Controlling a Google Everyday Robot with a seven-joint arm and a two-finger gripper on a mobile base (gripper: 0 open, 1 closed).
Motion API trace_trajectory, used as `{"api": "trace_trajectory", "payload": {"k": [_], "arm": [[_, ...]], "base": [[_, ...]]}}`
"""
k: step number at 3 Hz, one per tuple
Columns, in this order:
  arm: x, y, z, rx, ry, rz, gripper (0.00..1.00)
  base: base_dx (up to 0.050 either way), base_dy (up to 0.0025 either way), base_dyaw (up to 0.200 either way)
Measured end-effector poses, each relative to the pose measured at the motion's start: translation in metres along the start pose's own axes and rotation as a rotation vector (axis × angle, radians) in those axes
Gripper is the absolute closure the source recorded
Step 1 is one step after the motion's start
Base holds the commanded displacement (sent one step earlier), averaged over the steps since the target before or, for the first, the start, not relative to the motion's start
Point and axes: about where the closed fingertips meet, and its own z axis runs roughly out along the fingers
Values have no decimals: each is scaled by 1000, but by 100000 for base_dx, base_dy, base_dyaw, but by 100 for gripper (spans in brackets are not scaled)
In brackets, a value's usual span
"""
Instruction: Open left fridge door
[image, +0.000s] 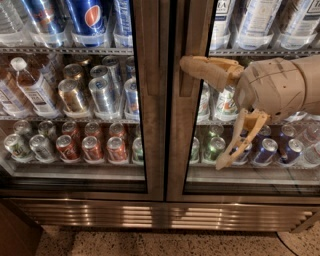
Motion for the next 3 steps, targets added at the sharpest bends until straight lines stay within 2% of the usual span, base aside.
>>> {"api": "trace_trajectory", "payload": {"k": [1,2,3], "arm": [[4,-4,28,-40,29,11,0],[4,-4,28,-40,29,11,0],[0,-5,27,35,1,-19,0]], "base": [[0,0,0],[0,0,0],[0,0,0]]}}
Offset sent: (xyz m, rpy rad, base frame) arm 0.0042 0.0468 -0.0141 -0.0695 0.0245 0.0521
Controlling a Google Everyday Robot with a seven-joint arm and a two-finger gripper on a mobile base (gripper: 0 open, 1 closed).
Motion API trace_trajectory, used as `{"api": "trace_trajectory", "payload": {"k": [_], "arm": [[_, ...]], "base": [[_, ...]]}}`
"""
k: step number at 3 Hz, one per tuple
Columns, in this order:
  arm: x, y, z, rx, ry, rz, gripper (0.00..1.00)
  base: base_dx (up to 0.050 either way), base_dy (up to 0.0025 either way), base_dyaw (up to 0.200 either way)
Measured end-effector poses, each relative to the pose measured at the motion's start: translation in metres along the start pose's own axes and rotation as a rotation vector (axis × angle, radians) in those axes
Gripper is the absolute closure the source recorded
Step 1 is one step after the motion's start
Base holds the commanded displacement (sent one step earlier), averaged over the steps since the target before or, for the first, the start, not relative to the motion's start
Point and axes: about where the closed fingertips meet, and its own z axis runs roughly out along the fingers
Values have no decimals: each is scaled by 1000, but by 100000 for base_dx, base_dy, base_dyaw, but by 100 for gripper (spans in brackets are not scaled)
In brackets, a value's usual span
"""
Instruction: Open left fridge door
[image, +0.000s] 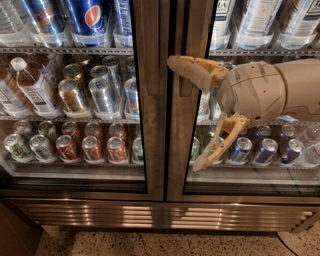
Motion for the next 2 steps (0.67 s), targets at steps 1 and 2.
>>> {"api": "trace_trajectory", "payload": {"k": [1,2], "arm": [[0,0,0,0,0,0,0],[0,0,0,0,0,0,0]], "base": [[0,0,19997],[0,0,-20003]]}}
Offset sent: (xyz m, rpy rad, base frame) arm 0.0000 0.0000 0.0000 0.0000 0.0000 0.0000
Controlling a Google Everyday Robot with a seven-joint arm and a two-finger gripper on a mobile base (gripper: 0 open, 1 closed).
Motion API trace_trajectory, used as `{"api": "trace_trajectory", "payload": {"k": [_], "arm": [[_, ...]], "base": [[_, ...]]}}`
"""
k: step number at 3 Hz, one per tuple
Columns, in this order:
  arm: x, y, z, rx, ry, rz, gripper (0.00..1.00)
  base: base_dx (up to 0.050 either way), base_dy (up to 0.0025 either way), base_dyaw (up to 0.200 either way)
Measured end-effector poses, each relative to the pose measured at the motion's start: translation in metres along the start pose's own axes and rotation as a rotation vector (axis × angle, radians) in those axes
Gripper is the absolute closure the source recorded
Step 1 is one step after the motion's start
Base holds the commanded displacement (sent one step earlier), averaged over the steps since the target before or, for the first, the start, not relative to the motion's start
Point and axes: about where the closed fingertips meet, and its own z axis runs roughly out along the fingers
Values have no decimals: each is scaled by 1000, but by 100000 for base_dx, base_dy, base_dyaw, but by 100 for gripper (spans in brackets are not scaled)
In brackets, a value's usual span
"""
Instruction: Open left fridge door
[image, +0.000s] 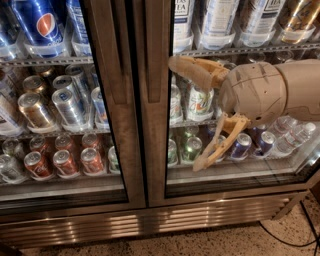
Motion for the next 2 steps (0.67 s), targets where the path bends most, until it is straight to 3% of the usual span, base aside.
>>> {"api": "trace_trajectory", "payload": {"k": [2], "arm": [[11,13,11,-31,-17,-1,0]], "base": [[0,0,0]]}}
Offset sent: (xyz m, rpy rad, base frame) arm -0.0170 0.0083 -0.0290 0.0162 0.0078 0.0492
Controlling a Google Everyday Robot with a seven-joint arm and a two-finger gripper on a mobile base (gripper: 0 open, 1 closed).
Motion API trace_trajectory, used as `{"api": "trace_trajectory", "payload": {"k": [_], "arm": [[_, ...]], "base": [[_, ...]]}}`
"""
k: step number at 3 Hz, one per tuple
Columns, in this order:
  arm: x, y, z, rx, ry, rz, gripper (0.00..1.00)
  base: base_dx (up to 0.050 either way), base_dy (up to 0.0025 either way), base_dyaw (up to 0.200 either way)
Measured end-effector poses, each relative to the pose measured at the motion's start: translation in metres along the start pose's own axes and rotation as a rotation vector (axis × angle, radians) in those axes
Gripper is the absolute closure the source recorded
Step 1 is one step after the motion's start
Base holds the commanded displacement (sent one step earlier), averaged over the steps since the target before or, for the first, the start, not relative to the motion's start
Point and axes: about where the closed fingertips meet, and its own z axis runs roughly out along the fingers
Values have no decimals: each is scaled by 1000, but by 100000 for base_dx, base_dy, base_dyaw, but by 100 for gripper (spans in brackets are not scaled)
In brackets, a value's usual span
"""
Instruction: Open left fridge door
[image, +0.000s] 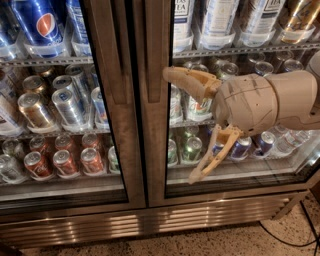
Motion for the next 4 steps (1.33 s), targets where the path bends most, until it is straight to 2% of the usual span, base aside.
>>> {"api": "trace_trajectory", "payload": {"k": [1,2,3,4], "arm": [[-5,6,-25,64,-8,-10,0],[-5,6,-24,61,-8,-11,0],[5,26,-4,11,-23,-31,0],[5,26,-4,10,-23,-31,0]], "base": [[0,0,0],[0,0,0],[0,0,0],[0,0,0]]}}
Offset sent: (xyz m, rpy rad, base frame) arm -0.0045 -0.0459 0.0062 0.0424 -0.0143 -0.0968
